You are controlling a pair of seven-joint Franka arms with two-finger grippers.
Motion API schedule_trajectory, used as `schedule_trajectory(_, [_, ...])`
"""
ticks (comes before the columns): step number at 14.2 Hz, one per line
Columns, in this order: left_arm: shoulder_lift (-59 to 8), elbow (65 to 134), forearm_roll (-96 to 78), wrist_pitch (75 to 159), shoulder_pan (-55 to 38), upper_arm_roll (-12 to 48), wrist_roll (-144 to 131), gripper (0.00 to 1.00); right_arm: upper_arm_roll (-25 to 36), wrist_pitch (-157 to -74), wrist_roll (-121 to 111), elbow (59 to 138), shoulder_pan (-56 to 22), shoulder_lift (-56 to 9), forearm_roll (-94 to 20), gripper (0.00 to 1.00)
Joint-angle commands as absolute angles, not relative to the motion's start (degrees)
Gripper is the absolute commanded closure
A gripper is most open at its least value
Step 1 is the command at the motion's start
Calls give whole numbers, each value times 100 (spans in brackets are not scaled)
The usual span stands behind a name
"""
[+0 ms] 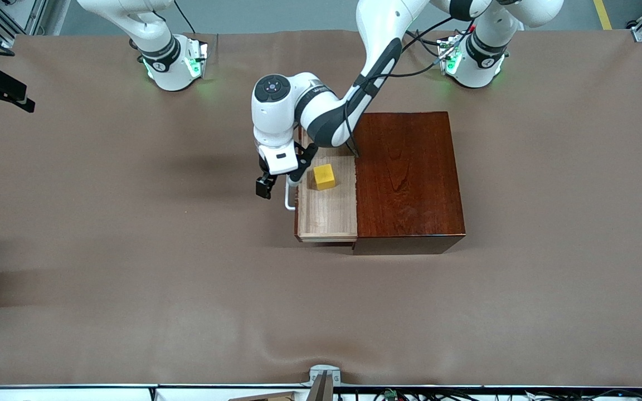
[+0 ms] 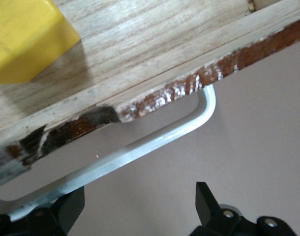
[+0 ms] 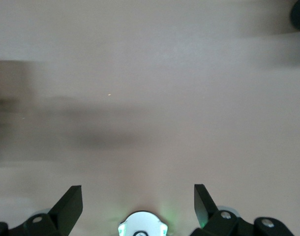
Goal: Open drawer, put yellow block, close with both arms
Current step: 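Lower the left gripper to the drawer front beside the handle, then push the drawer shut into the box with the left gripper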
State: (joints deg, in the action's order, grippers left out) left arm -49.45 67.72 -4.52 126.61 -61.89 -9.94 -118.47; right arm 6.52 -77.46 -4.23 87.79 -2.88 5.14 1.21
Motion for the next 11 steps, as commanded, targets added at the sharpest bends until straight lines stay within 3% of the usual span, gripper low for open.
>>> schedule_trajectory(1, [-4808,6785,-448,11937,-5960,-1063,-11646,0,563,-7717,-545,8588,-290,440,475,0])
schedule_trajectory(11, [-4667,6794,-483,10828,-5441,-1055,-11540,0,589,-7796,-536,8393,-211,343,72,0])
